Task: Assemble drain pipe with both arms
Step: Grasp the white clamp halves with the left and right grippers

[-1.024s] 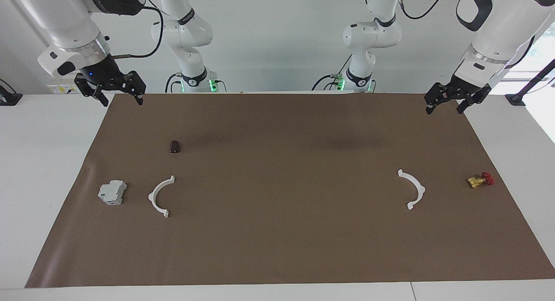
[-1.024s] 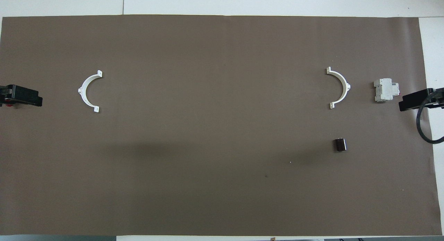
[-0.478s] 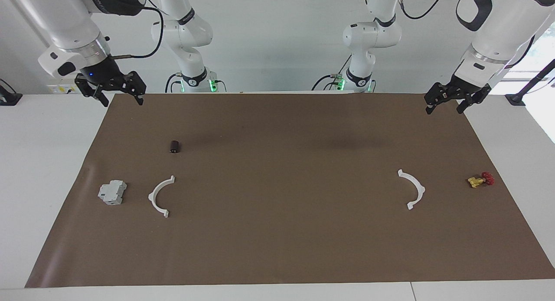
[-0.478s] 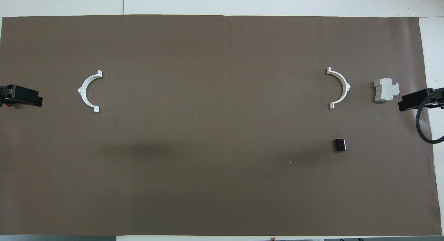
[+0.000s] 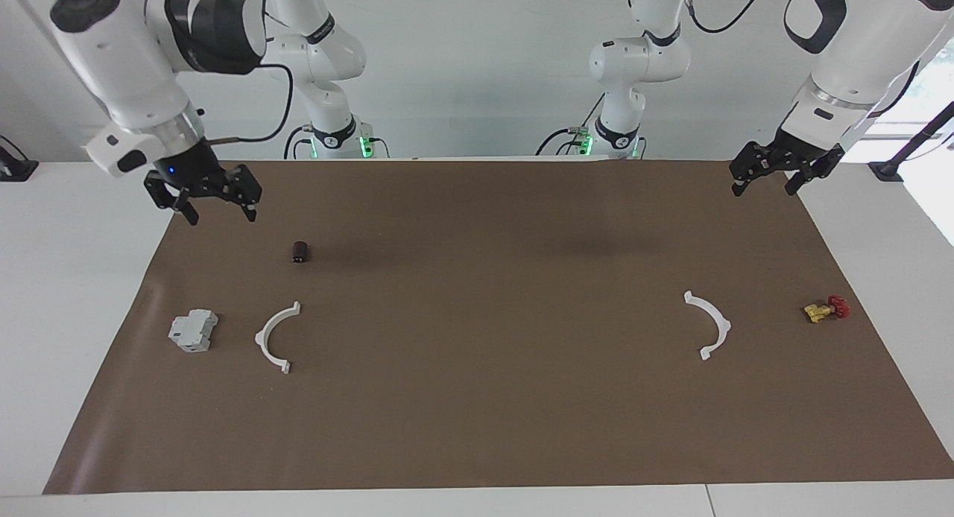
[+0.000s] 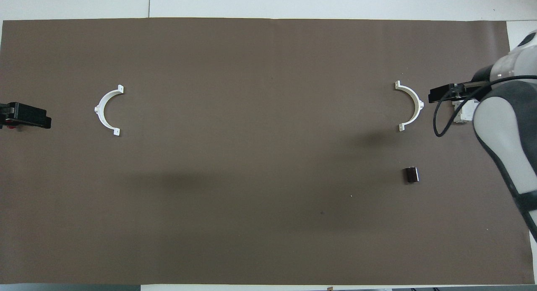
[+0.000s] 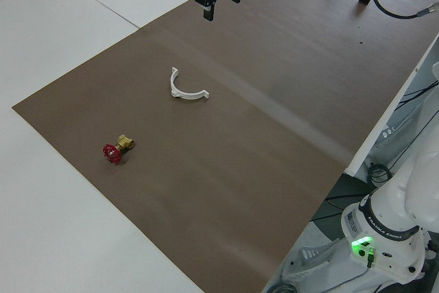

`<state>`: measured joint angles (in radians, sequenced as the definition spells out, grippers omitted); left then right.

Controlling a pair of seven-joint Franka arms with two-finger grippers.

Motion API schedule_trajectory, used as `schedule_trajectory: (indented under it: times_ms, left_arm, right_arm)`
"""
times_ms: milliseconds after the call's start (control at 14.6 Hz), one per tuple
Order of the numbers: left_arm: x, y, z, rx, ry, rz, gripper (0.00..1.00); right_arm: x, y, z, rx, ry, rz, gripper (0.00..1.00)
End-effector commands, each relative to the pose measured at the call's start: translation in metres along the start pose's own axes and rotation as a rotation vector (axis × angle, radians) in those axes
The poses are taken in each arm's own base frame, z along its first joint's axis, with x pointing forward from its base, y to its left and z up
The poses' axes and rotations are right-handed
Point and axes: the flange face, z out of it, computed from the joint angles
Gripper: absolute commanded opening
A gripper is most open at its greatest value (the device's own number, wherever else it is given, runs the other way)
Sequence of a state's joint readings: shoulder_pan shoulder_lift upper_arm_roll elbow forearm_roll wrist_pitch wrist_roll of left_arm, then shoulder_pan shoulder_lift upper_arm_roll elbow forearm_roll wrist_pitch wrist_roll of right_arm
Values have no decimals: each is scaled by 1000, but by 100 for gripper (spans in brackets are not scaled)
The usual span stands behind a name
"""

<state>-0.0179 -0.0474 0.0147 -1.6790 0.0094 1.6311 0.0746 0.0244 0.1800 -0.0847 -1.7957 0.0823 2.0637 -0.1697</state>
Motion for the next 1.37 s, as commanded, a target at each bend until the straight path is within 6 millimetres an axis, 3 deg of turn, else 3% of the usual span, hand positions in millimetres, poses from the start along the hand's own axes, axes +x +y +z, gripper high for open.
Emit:
schedule_trajectory:
  times_ms: [0,137,205,410,546,751,1093,1161,1298]
  left_arm:
    - [-6,-2,-4,15,1,-8,100]
    - [-8,-2,-2,14,-14,-8,100]
    - [-6,4,-3,15,0,0,100]
    - [-8,2,13,18,56,0,100]
    - [0,-5,32,19,61,-2,100]
    - [30,-6,81,19,48,13,100]
    - [79,-24,167,25,77,61,100]
    - [86,-26,179,28,99,60,95]
    - [99,-35,205,32,121,50,91]
  right_arm:
    - [21,4,55,2,19,-33,100]
    - [25,31,112,11,3,-84,100]
    - [24,36,129,32,19,-101,100]
    - [21,30,140,33,15,-117,81]
    - [19,39,151,31,7,-113,78]
    - [13,38,160,34,4,-115,64]
    - [6,39,167,26,18,-117,54]
    - [5,39,167,25,16,-118,43]
    - [6,36,167,29,9,-120,6]
